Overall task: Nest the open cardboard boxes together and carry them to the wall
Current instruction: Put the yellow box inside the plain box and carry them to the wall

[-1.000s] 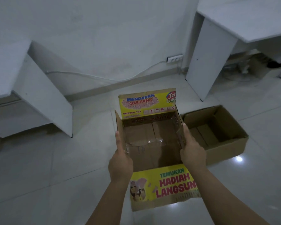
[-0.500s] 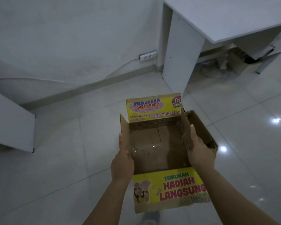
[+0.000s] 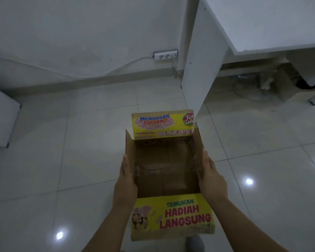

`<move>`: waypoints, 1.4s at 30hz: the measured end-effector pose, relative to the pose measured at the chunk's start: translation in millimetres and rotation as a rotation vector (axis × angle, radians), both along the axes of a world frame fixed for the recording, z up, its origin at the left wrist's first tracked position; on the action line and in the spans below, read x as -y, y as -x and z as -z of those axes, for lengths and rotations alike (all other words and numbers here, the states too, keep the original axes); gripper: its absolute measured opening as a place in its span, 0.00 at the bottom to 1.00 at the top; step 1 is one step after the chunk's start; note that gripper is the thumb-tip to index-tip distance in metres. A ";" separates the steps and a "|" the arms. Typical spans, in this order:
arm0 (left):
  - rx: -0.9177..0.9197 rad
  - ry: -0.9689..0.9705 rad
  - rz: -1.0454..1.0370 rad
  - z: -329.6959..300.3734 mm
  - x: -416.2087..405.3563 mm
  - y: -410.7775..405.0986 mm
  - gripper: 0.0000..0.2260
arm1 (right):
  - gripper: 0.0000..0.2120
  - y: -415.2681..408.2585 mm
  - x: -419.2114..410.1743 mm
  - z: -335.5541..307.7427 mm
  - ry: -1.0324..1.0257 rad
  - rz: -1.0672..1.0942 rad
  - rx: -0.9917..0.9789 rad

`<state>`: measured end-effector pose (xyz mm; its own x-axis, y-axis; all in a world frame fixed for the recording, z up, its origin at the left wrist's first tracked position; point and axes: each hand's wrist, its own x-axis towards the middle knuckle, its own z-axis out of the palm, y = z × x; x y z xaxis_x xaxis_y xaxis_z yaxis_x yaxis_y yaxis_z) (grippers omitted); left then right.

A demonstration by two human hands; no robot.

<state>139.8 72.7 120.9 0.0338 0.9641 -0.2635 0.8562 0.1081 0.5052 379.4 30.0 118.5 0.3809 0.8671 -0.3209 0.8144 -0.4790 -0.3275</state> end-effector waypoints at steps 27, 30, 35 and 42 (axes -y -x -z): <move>0.000 -0.020 -0.153 263.9 18.7 -65.6 0.37 | 0.45 -63.7 -5.5 269.0 0.023 -0.170 -0.111; -0.022 0.010 -0.139 289.3 21.6 -59.2 0.37 | 0.45 -62.6 -3.9 293.6 0.036 -0.166 -0.118; -0.003 0.109 -0.144 315.3 21.1 -55.1 0.34 | 0.45 -67.3 1.6 325.5 0.108 -0.181 -0.133; -0.351 0.196 0.028 326.5 20.4 -45.0 0.32 | 0.42 -69.7 0.6 328.6 0.282 -0.235 -0.036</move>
<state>184.8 52.3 -205.6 -0.0658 0.8944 -0.4423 0.9771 0.1477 0.1533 449.1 29.4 -210.2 0.1659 0.8052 -0.5694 0.9034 -0.3555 -0.2396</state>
